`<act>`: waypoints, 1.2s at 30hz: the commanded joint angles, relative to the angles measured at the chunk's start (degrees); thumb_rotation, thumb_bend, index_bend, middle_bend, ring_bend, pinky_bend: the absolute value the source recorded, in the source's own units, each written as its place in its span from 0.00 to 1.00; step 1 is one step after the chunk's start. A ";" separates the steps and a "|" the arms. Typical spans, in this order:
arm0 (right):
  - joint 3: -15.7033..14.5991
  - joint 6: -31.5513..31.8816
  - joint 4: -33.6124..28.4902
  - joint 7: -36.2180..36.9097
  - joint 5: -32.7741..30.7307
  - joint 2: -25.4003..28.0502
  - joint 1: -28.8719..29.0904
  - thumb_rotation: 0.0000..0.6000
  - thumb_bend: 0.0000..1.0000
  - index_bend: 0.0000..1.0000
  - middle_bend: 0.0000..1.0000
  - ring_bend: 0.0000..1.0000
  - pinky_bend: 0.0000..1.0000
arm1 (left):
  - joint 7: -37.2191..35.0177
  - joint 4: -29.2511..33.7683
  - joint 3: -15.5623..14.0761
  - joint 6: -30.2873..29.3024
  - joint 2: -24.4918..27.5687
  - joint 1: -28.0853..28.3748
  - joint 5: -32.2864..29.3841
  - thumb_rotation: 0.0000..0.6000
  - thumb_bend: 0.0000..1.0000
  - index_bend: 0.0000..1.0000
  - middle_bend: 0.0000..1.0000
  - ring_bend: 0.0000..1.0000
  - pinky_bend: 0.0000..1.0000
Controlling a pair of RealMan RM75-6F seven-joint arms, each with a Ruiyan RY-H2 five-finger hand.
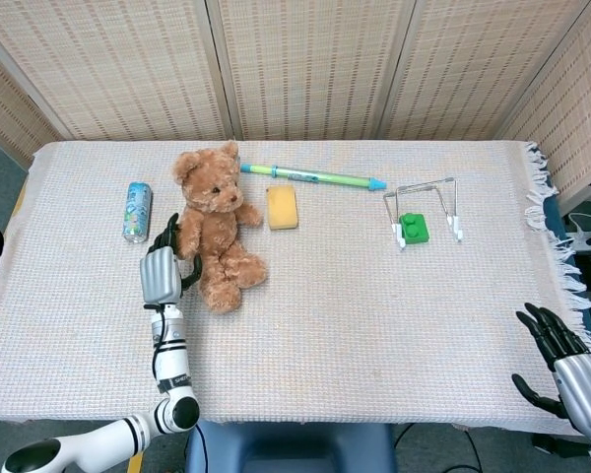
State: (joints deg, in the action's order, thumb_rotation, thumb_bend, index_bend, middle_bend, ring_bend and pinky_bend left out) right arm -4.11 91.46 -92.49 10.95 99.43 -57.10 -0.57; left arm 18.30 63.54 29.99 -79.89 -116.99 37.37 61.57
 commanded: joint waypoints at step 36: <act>-0.03 -0.61 -0.42 0.08 -0.43 0.11 0.21 1.00 0.18 0.00 0.00 0.00 0.21 | -2.76 -13.29 -2.61 -0.48 -4.65 2.34 1.17 1.00 0.51 0.17 0.36 0.35 0.50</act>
State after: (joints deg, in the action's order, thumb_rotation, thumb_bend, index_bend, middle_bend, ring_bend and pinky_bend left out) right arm -4.12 90.86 -92.91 11.01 98.98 -57.00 -0.37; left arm 15.71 50.51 27.41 -80.15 -121.47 39.59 62.54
